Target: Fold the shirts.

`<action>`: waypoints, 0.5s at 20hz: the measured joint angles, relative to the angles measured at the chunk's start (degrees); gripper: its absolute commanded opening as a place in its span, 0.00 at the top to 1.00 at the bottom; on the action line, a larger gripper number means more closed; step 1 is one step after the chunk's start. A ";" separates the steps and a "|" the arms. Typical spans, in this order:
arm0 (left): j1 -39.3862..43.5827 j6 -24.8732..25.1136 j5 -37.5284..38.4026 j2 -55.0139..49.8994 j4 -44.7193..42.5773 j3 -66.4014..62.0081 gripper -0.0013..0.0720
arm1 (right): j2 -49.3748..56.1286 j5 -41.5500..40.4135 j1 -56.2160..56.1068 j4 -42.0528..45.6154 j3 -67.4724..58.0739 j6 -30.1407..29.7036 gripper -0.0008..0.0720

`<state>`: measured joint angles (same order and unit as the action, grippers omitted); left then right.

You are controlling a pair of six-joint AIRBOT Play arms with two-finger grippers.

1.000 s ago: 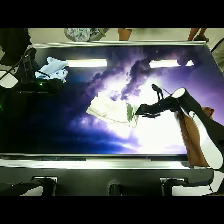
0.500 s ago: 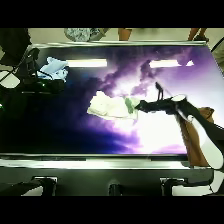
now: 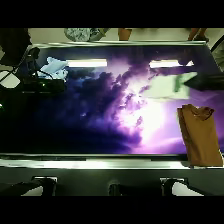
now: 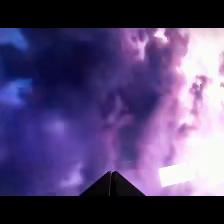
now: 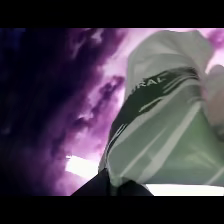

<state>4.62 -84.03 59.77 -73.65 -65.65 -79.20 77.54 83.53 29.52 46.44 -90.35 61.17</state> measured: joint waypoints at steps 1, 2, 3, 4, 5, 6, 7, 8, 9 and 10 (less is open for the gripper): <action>0.00 0.00 -0.13 0.00 0.00 0.00 0.94 | -0.61 2.14 3.26 0.68 -1.03 0.76 0.93; -0.02 0.00 -0.20 0.00 0.00 0.00 0.94 | -1.07 4.28 6.32 1.20 -1.79 1.20 0.93; 0.00 0.02 -0.26 0.00 0.00 0.00 0.94 | -1.44 6.32 9.16 1.25 -2.29 1.57 0.93; 0.00 0.04 -0.37 0.00 0.00 0.00 0.94 | -1.66 8.07 11.89 1.40 -2.71 1.92 0.93; 0.00 0.24 -0.35 0.00 0.00 0.00 0.94 | -1.79 9.92 14.75 1.64 -3.10 2.21 0.93; 0.00 0.37 -0.37 0.00 0.00 0.00 0.94 | -1.99 11.41 17.29 1.73 -3.48 2.38 0.93; 0.00 0.48 -0.37 0.00 0.00 0.00 0.94 | -2.25 12.87 19.96 1.70 -3.89 2.60 0.93; 0.00 0.66 -0.37 0.00 0.00 0.00 0.94 | -2.45 13.88 22.56 1.86 -4.13 3.02 0.93; -0.02 0.79 -0.39 0.00 0.00 0.00 0.94 | -2.62 14.43 24.83 2.19 -4.31 3.48 0.93; 0.00 0.96 -0.39 0.00 0.02 0.00 0.94 | -2.82 15.06 26.93 2.49 -4.44 3.80 0.93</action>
<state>4.62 -83.07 59.37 -73.65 -65.63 -79.20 74.72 98.59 56.45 48.93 -94.78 64.97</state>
